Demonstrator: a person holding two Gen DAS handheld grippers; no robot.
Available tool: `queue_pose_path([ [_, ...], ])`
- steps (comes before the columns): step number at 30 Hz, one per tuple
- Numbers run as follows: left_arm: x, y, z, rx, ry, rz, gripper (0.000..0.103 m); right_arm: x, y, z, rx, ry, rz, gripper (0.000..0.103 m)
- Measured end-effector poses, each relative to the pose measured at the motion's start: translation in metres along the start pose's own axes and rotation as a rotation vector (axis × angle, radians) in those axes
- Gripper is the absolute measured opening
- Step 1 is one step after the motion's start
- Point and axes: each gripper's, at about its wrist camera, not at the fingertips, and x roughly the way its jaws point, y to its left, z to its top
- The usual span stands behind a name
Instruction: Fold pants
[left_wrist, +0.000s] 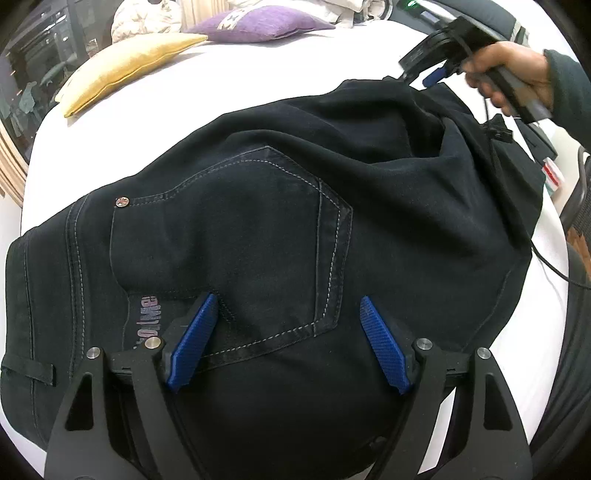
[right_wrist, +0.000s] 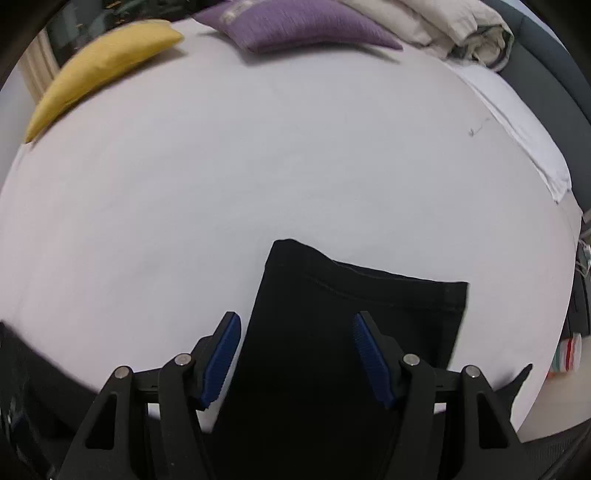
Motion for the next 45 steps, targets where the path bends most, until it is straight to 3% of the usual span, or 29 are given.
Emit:
queue_pose_path([
  [2, -0.001, 0.001, 0.000, -0.003, 0.000, -0.003, 0.078, 0.019, -0.001, 0.008, 0.033, 0.053, -0.029, 0.066],
  [5, -0.003, 0.003, 0.001, -0.006, 0.000, -0.008, 0.078, 0.030, -0.007, 0.014, 0.098, 0.074, 0.024, 0.065],
  [7, -0.004, 0.003, 0.001, -0.009, 0.000, -0.008, 0.078, 0.030, -0.004, 0.018, 0.083, 0.076, 0.071, 0.052],
  [9, -0.004, 0.003, 0.002, -0.012, 0.000, -0.008, 0.078, 0.026, 0.004, 0.021, 0.048, 0.069, 0.080, 0.028],
  [12, -0.004, 0.004, 0.002, -0.025, 0.002, -0.005, 0.078, 0.019, 0.006, 0.022, 0.058, 0.053, 0.097, 0.009],
  [18, -0.004, 0.004, 0.001, -0.036, 0.000, 0.005, 0.078, -0.006, -0.013, 0.014, 0.158, -0.033, 0.178, 0.006],
  [25, -0.003, 0.002, 0.002, -0.044, 0.005, 0.014, 0.079, -0.035, -0.045, 0.018, 0.188, -0.131, 0.218, 0.005],
  [29, -0.001, 0.002, 0.005, -0.060, 0.014, 0.017, 0.080, -0.070, -0.076, 0.009, 0.217, -0.241, 0.263, 0.005],
  [36, 0.005, -0.001, 0.012, -0.135, 0.013, 0.047, 0.087, -0.166, -0.141, -0.002, 0.307, -0.473, 0.394, 0.004],
  [40, 0.008, 0.001, 0.017, -0.208, 0.009, 0.045, 0.089, -0.220, -0.155, -0.021, 0.277, -0.597, 0.455, 0.004],
  [45, 0.010, -0.001, 0.018, -0.207, 0.007, 0.062, 0.089, -0.233, -0.176, -0.067, 0.274, -0.678, 0.490, 0.004],
])
